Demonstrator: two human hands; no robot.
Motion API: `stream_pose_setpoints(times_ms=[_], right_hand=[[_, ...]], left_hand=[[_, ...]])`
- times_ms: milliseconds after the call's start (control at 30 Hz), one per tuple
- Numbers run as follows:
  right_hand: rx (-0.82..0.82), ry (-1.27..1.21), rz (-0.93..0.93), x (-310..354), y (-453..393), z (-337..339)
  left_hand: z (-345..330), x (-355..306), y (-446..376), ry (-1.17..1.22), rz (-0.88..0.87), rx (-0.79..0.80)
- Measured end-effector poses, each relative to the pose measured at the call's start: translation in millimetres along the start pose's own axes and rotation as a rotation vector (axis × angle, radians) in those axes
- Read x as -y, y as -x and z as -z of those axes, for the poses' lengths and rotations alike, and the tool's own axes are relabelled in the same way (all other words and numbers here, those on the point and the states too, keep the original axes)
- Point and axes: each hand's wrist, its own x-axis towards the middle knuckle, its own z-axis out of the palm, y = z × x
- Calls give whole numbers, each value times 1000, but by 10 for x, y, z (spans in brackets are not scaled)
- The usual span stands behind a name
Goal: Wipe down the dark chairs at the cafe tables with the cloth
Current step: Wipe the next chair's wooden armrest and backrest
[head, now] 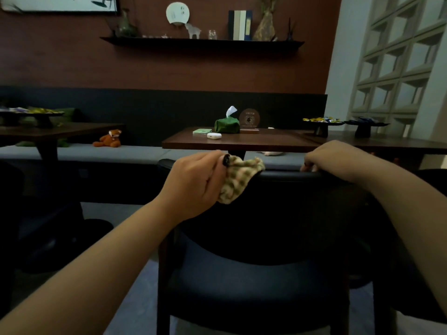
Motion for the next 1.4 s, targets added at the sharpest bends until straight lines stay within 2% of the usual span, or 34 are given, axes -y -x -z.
stream_pose_setpoints(times_ms=[133,233,300,400,467,533,633,733,800,967,1100,1200,1267,1400], right_hand=[[-8,-256,-94,0,-18,-3],[-25,-479,-174,-12,-40,-11],[-21,-631,-236,-8,-49,-1],[-4,-708,-274,-3,-66,0],[-20,-724,-291,5,-69,-10],[-49,-735,-306,20,-61,-18],[-84,-741,-318,38,-38,-31],[-109,-744,-330,38,-37,-37],[-112,-747,-328,31,-44,-40],[-116,-747,-323,22,-59,-54],[-156,-739,-322,58,-9,-45],[-169,-726,-326,69,37,-31],[-167,-706,-326,77,42,-29],[-190,-595,-283,78,32,-39]], left_hand=[[37,145,19,74,81,-15],[216,501,49,81,374,-229],[440,893,57,-47,594,-341],[770,1376,89,-248,736,-285],[825,1539,119,-267,797,-183],[705,1536,144,-146,877,-47],[349,1344,203,217,1041,87],[199,1119,216,564,1176,-22],[252,1046,204,625,1123,-42],[335,575,117,526,901,-15],[173,5,-34,305,656,94],[-9,-329,-178,-56,567,159],[-188,-577,-240,-286,419,64],[-649,-1029,-272,-185,81,-148]])
